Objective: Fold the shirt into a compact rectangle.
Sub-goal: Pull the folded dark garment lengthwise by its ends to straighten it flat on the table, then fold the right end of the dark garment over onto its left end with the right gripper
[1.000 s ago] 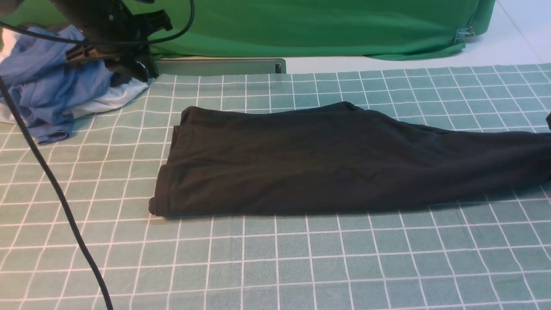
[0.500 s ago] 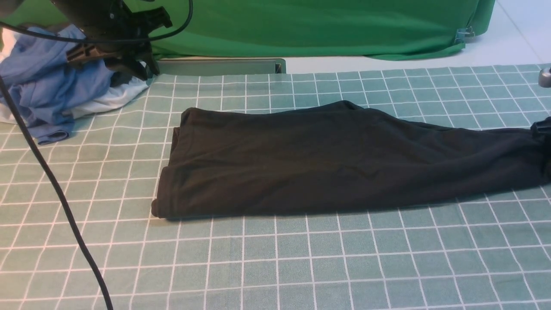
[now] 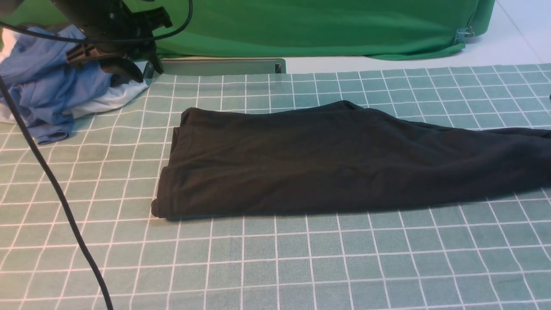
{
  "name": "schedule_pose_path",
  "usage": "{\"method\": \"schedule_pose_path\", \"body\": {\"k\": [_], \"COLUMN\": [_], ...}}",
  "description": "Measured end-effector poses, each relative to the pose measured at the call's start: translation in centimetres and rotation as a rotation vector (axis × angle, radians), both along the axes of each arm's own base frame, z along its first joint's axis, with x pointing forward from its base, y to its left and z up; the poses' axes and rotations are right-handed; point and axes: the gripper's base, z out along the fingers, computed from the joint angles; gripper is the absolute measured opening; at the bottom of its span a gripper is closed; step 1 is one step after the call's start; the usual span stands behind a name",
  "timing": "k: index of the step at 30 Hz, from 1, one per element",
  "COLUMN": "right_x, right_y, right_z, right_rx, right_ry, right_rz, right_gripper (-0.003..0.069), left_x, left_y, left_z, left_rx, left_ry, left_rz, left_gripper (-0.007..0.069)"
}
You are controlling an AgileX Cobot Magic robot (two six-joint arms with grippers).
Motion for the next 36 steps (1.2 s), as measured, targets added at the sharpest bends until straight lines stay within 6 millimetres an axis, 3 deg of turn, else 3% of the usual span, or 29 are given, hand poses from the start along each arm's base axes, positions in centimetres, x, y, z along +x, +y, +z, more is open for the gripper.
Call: {"method": "schedule_pose_path", "body": {"k": [5,8,12,14,16,17,18,21,25,28,31,35,36], "right_x": [0.6,1.2,1.4,1.5,1.5,1.5,1.6,1.4,0.7,-0.1,-1.5,-2.6,-2.7], "right_y": [-0.1,-0.2,-0.2,-0.1,0.2,0.2,0.4,0.3,-0.4,-1.5,-2.8,-3.9,-3.9], "right_z": [-2.5,-5.4,-6.0,-6.1,-6.2,-6.3,-6.3,-6.3,-5.0,-2.0,1.8,4.1,4.3], "right_rx": [0.018,0.038,0.047,0.060,0.092,0.096,0.109,0.100,0.051,0.024,-0.016,-0.051,-0.053], "right_ry": [0.036,0.075,0.083,0.085,0.079,0.079,0.079,0.094,0.106,0.051,-0.027,-0.070,-0.073], "right_rz": [0.000,-0.002,-0.006,-0.010,-0.020,-0.021,-0.022,-0.010,0.010,-0.015,-0.048,-0.080,-0.080], "right_gripper": [0.0644,0.0644,0.0619,0.0533,0.0371,0.0371,0.0204,0.0067,0.0048,0.0048,0.0048,0.0048,0.0048], "left_x": [0.0,0.0,-0.1,-0.2,-0.2,-0.2,-0.2,-0.4,-0.8,-1.9,-3.8,-8.0,-9.1], "left_y": [0.0,0.0,0.0,-0.1,-0.1,-0.1,-0.1,-0.3,-0.5,-0.8,-1.5,-3.0,-3.7], "left_z": [0.0,0.0,-0.1,-0.1,-0.1,-0.1,-0.1,-0.1,0.5,2.5,4.4,5.6,4.9], "left_rx": [0.000,0.000,0.001,-0.007,-0.011,-0.011,-0.011,-0.019,-0.034,-0.076,-0.130,-0.150,-0.149], "left_ry": [0.004,0.005,0.015,0.021,0.025,0.025,0.025,0.042,0.039,-0.002,-0.022,-0.004,0.031], "left_rz": [-0.001,-0.001,-0.003,-0.005,-0.006,-0.006,-0.007,-0.034,-0.070,-0.076,-0.093,-0.148,-0.166], "left_gripper": [0.0272,0.0272,0.0272,0.0272,0.0272,0.0272,0.0272,0.0254,0.0174,0.0083,0.0023,0.0011,0.0013]}}
